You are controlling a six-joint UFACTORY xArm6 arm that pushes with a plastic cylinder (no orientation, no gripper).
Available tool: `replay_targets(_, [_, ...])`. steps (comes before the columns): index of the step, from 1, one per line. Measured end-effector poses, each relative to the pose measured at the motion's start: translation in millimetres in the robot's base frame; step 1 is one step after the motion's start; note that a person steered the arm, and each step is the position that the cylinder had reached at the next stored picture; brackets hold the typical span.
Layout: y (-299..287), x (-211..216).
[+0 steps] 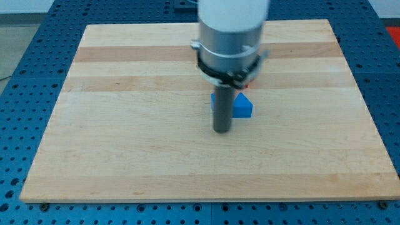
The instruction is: Slide the green star to the top right side of the board
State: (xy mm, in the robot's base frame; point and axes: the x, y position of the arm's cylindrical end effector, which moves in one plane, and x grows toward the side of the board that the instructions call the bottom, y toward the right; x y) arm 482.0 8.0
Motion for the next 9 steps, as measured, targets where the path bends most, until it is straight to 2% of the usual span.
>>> replay_targets(1, [-39,-61])
replay_targets(2, [-46,-109])
replay_targets(3, [-45,-127])
replay_targets(4, [-20,-159])
replay_targets(7, [101,-162])
replay_targets(8, [127,-176])
replay_targets(9, [133,-241])
